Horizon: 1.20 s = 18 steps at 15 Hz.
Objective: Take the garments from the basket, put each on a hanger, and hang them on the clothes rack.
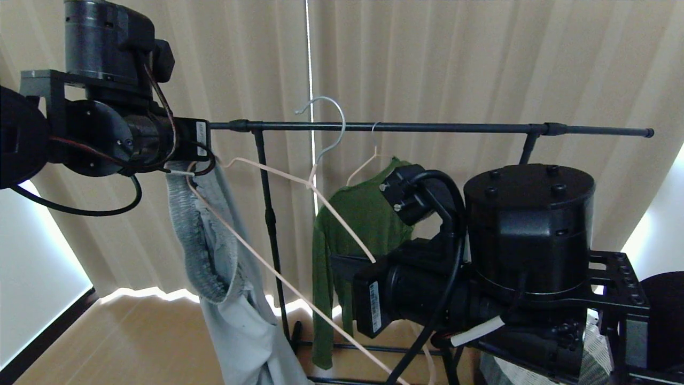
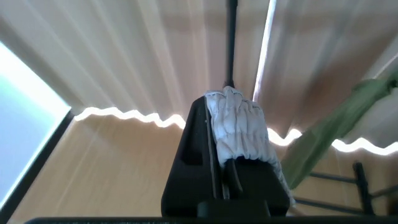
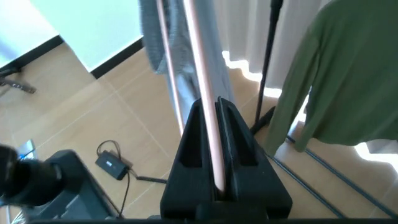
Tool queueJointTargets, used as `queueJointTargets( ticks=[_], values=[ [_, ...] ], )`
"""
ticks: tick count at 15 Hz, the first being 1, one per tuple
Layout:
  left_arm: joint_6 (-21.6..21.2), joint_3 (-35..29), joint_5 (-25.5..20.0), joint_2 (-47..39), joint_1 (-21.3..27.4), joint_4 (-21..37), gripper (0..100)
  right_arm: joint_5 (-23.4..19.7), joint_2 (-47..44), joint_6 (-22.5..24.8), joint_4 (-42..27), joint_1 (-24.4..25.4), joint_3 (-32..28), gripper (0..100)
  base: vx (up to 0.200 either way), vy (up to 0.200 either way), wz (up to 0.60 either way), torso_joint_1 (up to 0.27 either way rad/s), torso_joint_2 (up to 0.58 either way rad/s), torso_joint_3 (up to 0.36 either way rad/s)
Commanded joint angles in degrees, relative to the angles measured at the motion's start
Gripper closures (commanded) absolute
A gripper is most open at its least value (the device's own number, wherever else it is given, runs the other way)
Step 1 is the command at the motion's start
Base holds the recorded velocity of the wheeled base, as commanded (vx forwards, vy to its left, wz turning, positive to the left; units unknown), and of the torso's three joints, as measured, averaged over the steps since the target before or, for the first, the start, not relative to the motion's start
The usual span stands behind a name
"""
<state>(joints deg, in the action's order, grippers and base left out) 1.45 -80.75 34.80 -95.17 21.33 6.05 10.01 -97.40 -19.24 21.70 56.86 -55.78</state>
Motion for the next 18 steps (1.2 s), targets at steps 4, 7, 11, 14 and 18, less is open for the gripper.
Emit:
queueJointTargets(
  ticks=[4,7,11,14,18],
  values=[
    [-0.2,0.2,0.8,0.3,-0.2,0.1,100,3.4,-1.5,0.3,0.6,-1.2,-0.4,100,0.0,0.0,0.0,0.0,0.0,0.0],
    [-1.2,0.3,1.9,0.3,-0.2,0.2,100,4.6,-2.3,0.3,0.5,-3.2,-1.9,100,0.0,0.0,0.0,0.0,0.0,0.0],
    [-2.9,2.8,2.7,0.7,0.2,0.0,100,6.3,-3.8,0.4,0.6,-4.0,-4.7,100,0.0,0.0,0.0,0.0,0.0,0.0],
    [-2.5,3.1,2.6,1.2,2.3,-0.2,100,6.3,-4.3,0.6,0.4,-3.9,-4.7,100,0.0,0.0,0.0,0.0,0.0,0.0],
    [-3.0,3.5,-0.9,3.8,7.1,-0.2,100,5.8,-4.6,1.3,0.4,-3.6,-4.2,100,0.0,0.0,0.0,0.0,0.0,0.0]
  ],
)
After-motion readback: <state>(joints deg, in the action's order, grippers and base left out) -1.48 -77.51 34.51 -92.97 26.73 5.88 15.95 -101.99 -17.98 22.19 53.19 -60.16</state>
